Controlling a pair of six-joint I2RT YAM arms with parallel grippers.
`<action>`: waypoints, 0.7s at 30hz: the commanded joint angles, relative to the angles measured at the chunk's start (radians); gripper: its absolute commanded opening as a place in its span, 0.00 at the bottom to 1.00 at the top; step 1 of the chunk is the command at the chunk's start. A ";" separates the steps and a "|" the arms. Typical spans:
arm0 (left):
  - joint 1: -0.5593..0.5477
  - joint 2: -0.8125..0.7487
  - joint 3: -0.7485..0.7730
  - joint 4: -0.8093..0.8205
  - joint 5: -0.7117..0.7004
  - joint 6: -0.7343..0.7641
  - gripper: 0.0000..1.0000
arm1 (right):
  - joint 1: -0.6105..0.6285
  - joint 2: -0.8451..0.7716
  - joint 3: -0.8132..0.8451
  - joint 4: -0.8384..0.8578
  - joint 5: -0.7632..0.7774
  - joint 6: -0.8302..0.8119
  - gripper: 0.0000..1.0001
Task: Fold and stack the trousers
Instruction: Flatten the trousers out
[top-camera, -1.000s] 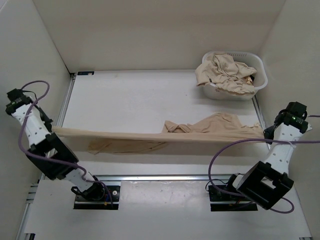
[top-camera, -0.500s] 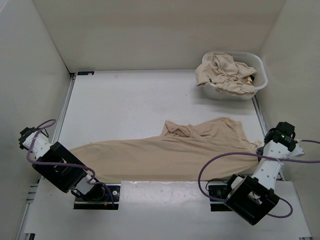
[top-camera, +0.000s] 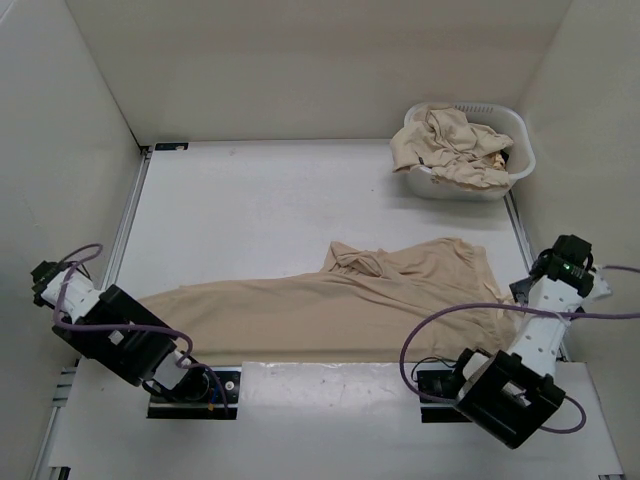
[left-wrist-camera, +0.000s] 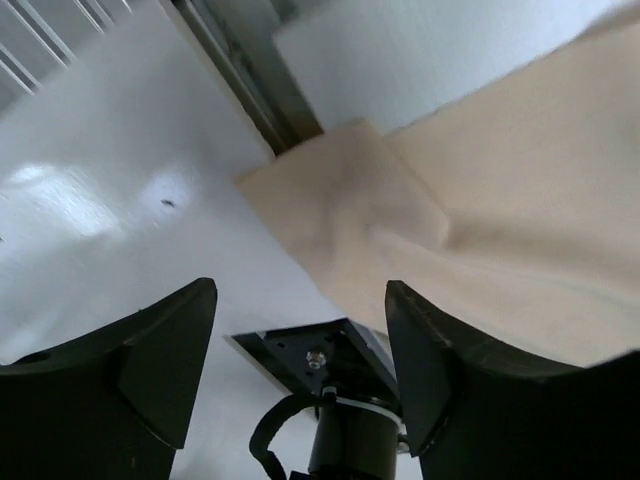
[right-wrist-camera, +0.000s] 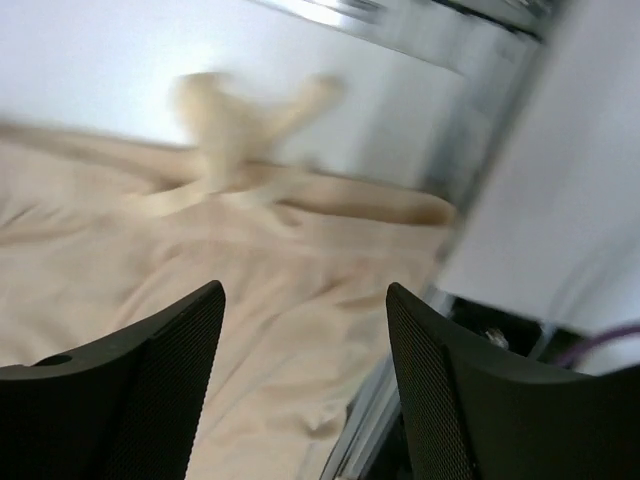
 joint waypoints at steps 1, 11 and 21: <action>0.004 -0.026 0.141 0.017 0.043 -0.003 0.82 | 0.151 -0.043 0.091 0.141 -0.125 -0.157 0.71; -0.174 0.028 0.137 -0.035 0.190 -0.003 0.83 | 1.082 0.224 0.270 0.313 -0.161 -0.271 0.79; -0.406 0.054 -0.063 0.126 0.129 -0.003 0.83 | 1.288 0.870 0.663 0.322 -0.139 -0.248 0.79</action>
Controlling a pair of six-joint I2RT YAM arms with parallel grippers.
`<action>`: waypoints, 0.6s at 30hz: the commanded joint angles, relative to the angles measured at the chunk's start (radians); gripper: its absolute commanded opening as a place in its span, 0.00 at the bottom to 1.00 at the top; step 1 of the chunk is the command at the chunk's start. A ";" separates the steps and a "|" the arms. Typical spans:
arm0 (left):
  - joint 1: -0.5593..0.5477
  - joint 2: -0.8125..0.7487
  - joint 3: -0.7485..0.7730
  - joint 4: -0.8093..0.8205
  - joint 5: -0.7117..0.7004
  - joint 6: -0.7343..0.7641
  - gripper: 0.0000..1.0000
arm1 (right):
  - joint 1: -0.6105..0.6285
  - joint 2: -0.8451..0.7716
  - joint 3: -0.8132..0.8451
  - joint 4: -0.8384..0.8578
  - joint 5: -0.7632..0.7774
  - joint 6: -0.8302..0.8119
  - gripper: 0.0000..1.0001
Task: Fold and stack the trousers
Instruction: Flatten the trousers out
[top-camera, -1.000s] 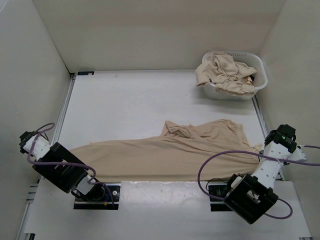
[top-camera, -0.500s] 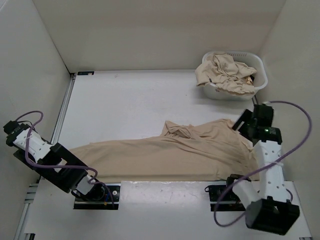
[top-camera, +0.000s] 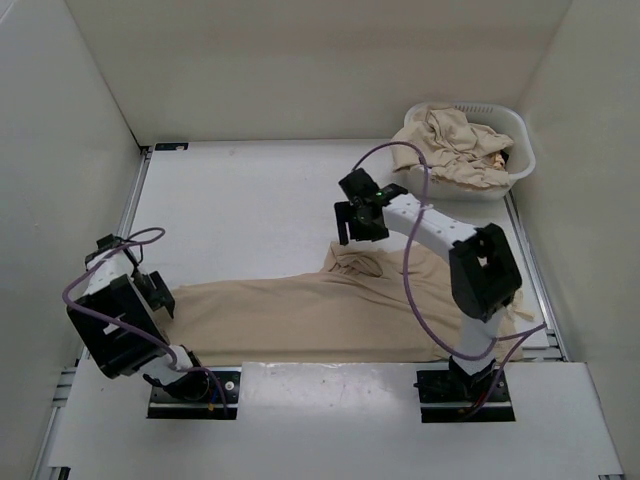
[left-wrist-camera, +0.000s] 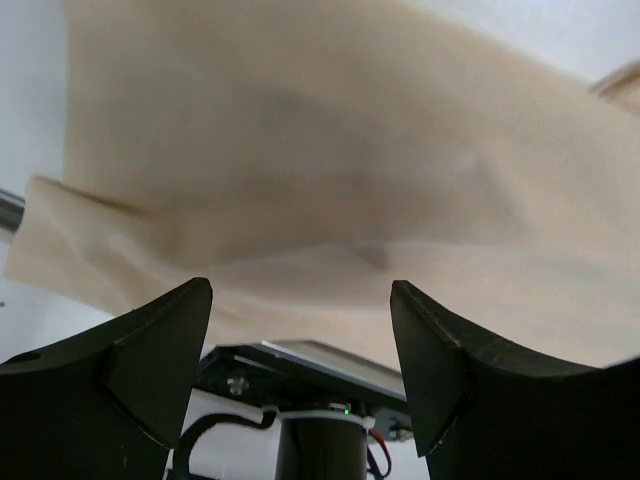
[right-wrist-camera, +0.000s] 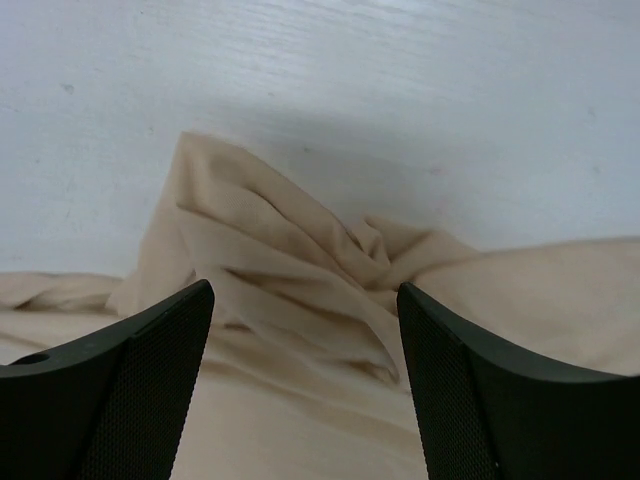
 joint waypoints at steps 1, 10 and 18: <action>-0.004 0.026 0.006 0.091 -0.022 -0.001 0.83 | 0.028 0.097 0.106 -0.011 0.004 -0.009 0.79; -0.033 0.133 -0.062 0.167 -0.097 -0.001 0.83 | 0.036 0.260 0.121 -0.089 -0.033 0.022 0.66; -0.104 0.178 -0.176 0.275 -0.176 -0.001 0.83 | -0.094 0.332 0.230 -0.045 -0.252 0.080 0.00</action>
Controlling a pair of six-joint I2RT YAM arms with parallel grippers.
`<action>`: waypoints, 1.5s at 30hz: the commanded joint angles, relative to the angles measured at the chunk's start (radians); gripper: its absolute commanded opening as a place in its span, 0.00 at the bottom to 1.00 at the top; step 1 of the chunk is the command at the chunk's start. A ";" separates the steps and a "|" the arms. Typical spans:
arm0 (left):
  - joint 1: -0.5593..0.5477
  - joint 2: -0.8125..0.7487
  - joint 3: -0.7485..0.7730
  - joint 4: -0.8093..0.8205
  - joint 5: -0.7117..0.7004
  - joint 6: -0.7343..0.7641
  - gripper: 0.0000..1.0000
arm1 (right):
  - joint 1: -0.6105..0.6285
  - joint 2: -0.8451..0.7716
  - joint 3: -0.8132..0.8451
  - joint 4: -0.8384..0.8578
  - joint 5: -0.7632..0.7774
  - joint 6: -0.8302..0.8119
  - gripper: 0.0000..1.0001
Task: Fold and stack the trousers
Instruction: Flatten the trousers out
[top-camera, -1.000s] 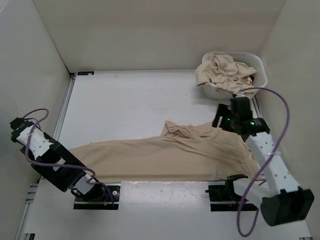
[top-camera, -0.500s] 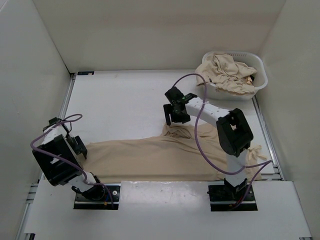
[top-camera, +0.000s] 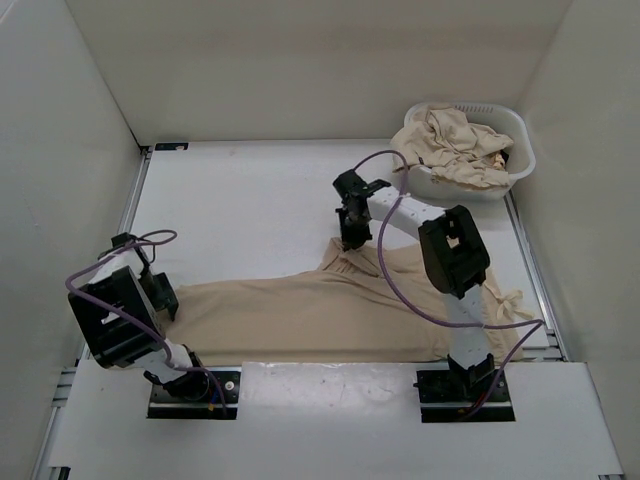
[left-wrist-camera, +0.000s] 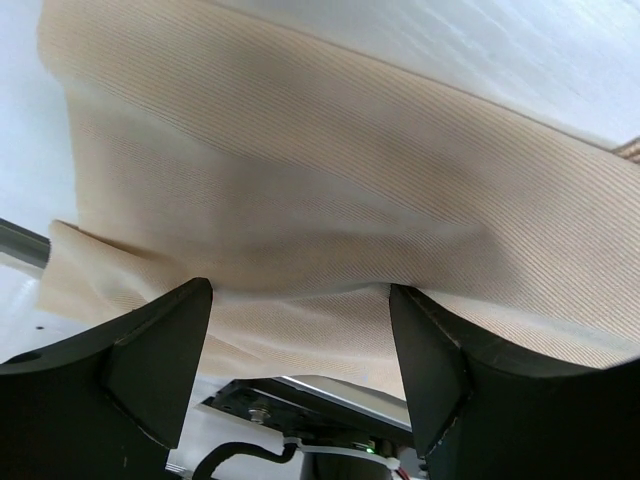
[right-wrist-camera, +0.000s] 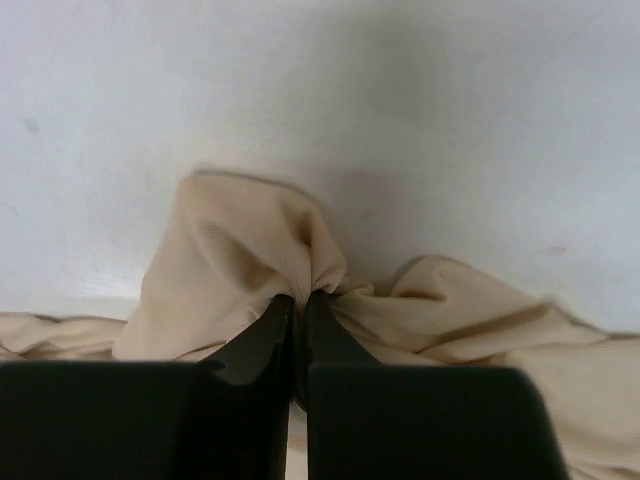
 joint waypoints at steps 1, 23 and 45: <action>-0.041 0.090 -0.143 0.154 -0.095 -0.010 0.83 | -0.111 -0.009 0.038 0.079 -0.091 0.083 0.00; -0.089 0.018 -0.075 0.117 -0.130 -0.010 0.89 | -0.092 -0.226 0.034 -0.007 0.458 0.189 0.64; -1.039 0.406 0.739 -0.050 0.174 -0.010 0.99 | -0.641 -0.757 -0.624 -0.150 0.441 0.388 0.79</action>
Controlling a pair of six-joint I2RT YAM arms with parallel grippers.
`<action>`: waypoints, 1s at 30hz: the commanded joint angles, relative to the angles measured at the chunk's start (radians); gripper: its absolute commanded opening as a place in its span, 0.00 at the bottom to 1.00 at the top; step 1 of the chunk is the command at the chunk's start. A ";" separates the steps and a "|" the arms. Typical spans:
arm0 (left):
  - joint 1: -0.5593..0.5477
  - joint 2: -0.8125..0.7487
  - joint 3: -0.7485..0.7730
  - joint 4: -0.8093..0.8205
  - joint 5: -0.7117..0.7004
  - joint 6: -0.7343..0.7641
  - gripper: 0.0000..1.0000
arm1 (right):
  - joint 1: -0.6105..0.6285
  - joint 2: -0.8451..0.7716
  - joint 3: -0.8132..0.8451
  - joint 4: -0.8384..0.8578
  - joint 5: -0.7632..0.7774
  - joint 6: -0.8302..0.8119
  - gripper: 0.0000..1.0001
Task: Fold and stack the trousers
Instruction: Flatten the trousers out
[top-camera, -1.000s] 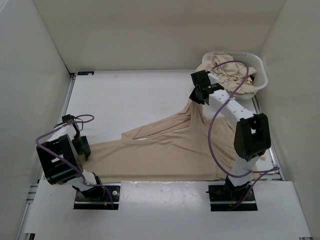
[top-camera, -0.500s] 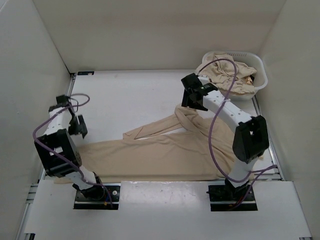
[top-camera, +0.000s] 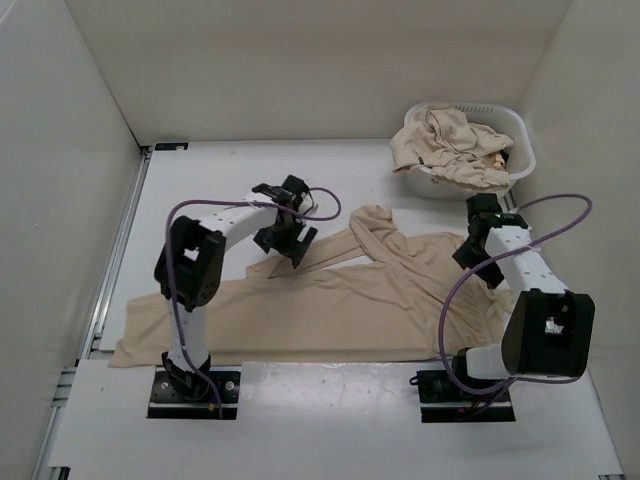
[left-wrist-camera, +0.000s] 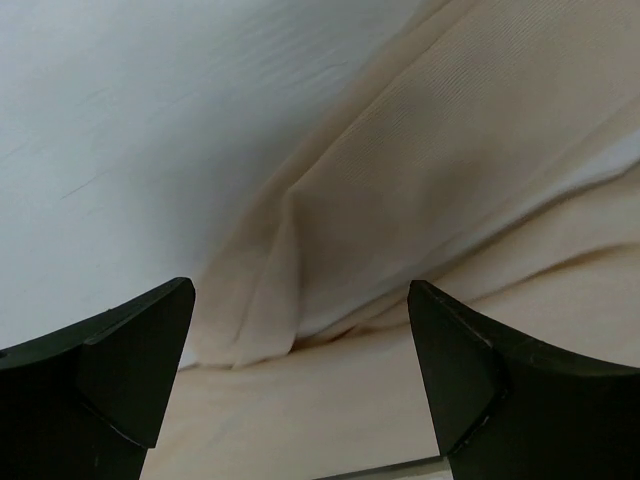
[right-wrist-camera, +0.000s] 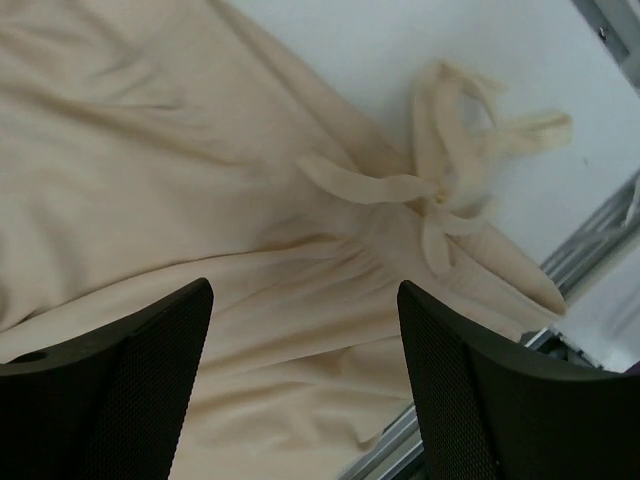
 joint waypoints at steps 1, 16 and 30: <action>-0.036 0.072 0.060 0.002 0.000 -0.003 0.99 | -0.111 -0.029 -0.062 0.002 -0.051 0.068 0.79; 0.138 0.062 -0.076 0.097 -0.396 -0.003 0.14 | -0.260 0.106 -0.237 0.056 -0.095 0.184 0.79; 0.450 -0.122 -0.014 0.181 -0.391 -0.003 0.18 | -0.260 0.126 -0.268 0.085 -0.064 0.173 0.79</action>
